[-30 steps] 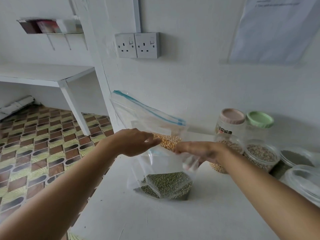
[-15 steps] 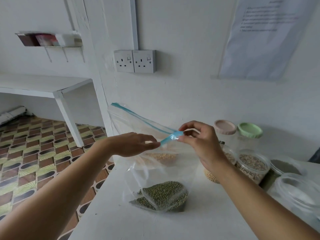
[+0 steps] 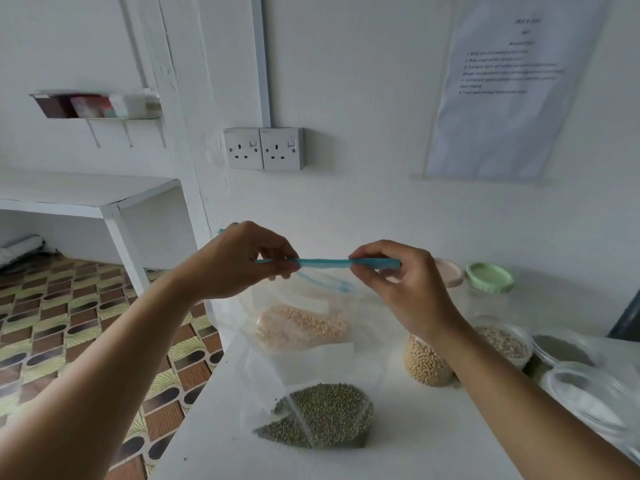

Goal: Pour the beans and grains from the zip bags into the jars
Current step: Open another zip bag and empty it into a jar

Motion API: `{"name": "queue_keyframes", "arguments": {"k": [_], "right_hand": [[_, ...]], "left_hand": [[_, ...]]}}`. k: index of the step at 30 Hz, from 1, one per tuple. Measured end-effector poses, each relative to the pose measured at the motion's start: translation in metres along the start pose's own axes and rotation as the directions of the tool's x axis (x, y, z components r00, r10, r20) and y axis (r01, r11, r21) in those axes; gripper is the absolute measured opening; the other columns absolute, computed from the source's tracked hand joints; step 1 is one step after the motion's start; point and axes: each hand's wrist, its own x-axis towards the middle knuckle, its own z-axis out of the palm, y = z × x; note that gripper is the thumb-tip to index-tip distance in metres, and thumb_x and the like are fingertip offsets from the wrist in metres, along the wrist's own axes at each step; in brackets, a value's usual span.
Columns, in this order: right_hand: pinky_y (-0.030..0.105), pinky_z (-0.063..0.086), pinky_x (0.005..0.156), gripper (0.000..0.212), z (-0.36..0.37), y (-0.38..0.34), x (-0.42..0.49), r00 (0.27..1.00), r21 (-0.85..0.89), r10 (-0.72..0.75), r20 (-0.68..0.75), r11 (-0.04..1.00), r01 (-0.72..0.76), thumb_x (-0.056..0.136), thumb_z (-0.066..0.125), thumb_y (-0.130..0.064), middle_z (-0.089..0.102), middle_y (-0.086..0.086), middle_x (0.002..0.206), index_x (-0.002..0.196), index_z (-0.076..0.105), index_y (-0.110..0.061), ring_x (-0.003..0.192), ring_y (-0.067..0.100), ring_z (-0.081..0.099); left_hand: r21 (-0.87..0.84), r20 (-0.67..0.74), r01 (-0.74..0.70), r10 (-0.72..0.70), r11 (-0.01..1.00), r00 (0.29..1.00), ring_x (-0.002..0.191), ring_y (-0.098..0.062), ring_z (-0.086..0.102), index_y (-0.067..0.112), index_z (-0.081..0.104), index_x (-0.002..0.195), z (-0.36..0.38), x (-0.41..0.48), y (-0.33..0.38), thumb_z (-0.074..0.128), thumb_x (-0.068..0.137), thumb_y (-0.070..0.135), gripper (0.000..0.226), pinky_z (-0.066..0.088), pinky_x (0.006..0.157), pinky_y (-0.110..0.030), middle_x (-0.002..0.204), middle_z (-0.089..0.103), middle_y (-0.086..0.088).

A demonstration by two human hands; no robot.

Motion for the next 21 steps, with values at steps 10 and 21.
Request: {"name": "queue_keyframes", "arguments": {"k": [10,21], "right_hand": [[0.040,0.054,0.080,0.011,-0.006,0.006,-0.004,0.918,-0.365,-0.397,-0.007,0.855,0.367,0.091,0.074,-0.006,0.070,-0.001,0.097,0.101,0.078,-0.008,0.096,0.017,0.065],[0.047,0.042,0.089,0.021,0.013,-0.001,-0.032,0.802,-0.513,-0.533,0.271,0.625,0.589,0.092,0.076,-0.010,0.069,0.001,0.105,0.112,0.078,-0.016,0.100,0.021,0.064]], "left_hand": [[-0.245,0.216,0.094,-0.041,0.965,0.976,0.080,-0.019,0.074,0.015,0.079,0.102,-0.019,-0.004,0.024,0.069,0.085,0.041,0.033,0.061,0.087,-0.034,0.089,0.079,0.003],[-0.320,0.361,0.208,-0.084,0.924,0.929,0.074,-0.019,0.073,0.014,0.077,0.095,0.014,-0.019,0.043,0.070,0.087,0.031,0.020,0.058,0.078,-0.023,0.088,0.077,-0.002]]}}
